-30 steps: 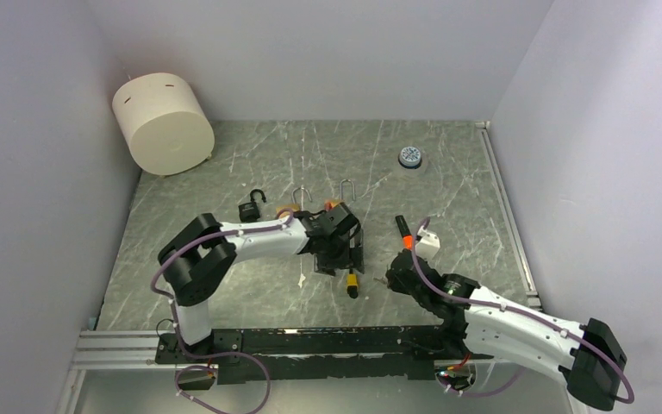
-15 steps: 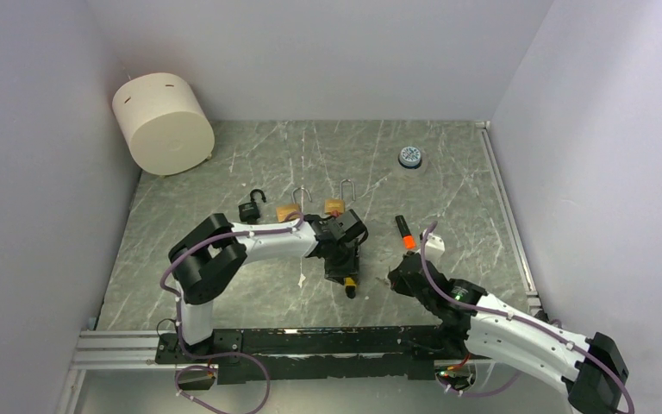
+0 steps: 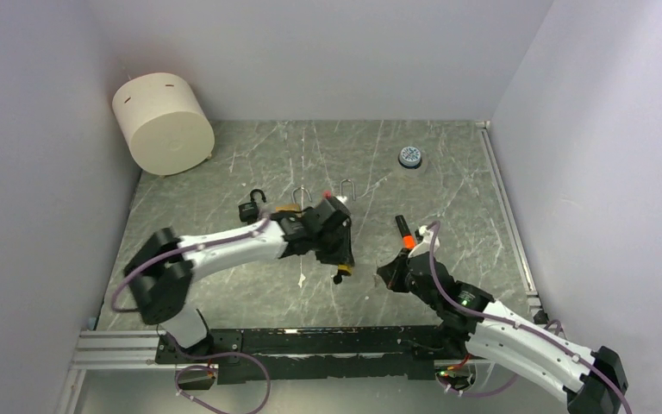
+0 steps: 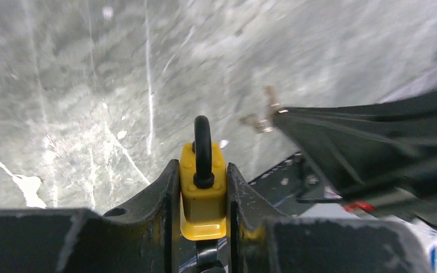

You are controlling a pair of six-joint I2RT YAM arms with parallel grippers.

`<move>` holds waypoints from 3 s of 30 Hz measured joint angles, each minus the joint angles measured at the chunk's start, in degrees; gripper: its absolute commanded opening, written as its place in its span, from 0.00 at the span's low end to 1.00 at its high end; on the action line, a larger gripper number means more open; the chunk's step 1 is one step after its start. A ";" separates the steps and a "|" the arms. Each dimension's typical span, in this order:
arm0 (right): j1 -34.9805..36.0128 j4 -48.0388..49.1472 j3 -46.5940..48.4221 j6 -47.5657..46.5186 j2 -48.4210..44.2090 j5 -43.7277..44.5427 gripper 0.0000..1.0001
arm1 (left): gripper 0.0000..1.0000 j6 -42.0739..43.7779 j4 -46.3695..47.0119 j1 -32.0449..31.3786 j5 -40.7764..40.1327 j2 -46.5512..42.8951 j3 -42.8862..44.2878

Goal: Unlock with the key

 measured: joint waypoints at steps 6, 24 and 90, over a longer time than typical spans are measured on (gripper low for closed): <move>-0.42 4.59 1.57 -4.39 -2.34 -6.05 0.00 | 0.02 1.68 8.00 5.75 0.63 -18.29 -4.48; -0.57 26.51 12.57 -8.24 1.49 -29.62 0.00 | 0.02 -9.38 27.08 8.55 11.82 -36.37 -8.98; -0.48 40.09 11.06 13.64 -1.77 -24.11 0.00 | 0.03 -43.25 51.56 13.68 26.10 -30.64 -17.46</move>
